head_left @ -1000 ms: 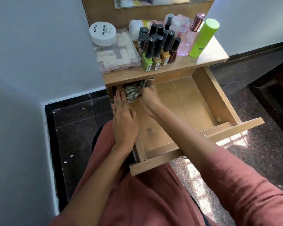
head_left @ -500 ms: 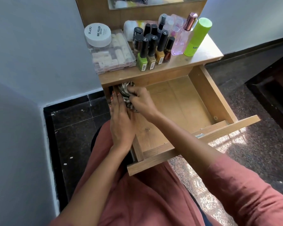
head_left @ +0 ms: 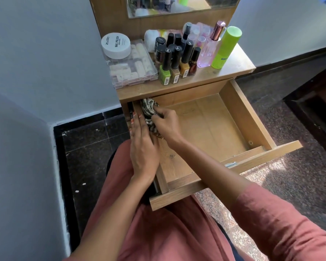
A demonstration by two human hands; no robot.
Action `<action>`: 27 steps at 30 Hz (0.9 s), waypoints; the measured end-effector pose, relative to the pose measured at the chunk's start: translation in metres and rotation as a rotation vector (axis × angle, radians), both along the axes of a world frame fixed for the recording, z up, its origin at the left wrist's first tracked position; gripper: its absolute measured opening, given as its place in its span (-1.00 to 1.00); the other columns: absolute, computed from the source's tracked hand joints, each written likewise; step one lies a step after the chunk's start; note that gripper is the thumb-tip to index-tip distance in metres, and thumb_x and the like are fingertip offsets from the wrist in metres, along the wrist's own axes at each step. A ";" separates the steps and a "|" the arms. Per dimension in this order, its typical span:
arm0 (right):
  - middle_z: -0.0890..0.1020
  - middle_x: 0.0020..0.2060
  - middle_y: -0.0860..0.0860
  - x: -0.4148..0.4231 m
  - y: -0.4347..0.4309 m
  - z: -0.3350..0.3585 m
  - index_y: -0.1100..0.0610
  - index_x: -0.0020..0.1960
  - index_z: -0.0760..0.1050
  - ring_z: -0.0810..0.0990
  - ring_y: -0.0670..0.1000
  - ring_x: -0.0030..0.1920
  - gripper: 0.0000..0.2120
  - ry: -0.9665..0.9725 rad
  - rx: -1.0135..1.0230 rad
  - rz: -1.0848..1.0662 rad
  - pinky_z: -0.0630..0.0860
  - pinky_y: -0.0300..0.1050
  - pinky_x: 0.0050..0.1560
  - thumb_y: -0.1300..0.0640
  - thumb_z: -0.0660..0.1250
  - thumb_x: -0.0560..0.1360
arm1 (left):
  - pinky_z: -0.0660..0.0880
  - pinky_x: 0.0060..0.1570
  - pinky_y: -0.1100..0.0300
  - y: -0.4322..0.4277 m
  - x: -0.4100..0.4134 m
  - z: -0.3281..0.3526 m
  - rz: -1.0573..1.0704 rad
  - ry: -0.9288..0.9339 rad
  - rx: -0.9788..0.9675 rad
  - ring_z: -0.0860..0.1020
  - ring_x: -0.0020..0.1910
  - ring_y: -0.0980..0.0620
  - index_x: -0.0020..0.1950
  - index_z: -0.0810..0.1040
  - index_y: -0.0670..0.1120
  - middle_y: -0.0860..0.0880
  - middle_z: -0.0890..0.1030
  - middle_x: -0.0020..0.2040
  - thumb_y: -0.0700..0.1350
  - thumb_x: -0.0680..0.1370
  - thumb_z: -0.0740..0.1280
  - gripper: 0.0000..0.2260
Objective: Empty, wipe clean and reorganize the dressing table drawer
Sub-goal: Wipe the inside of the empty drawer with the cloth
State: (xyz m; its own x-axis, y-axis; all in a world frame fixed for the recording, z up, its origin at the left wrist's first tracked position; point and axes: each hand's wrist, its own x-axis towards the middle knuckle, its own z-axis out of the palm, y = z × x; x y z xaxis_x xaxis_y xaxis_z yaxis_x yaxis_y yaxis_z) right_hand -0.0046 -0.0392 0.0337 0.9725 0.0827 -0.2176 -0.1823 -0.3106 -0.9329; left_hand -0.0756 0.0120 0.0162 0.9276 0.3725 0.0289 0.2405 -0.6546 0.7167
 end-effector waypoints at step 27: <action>0.56 -0.16 0.12 0.018 0.003 0.012 0.35 0.03 0.53 0.54 -0.02 -0.20 -0.81 0.186 0.115 -0.340 0.47 -0.32 -0.32 0.27 0.21 0.54 | 0.07 0.49 0.07 -0.002 -0.008 0.001 -0.006 0.000 -0.053 -0.07 0.47 0.14 0.51 -0.04 -0.08 0.00 -0.04 0.54 -0.15 0.62 0.05 -0.52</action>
State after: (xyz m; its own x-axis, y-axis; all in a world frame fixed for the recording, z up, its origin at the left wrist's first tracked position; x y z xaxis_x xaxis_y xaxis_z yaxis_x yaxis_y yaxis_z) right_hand 0.0130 -0.0361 0.0462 0.8937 -0.2025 -0.4003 -0.4254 -0.0989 -0.8996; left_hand -0.0840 0.0099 0.0175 0.9299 0.3677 0.0092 0.2367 -0.6173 0.7503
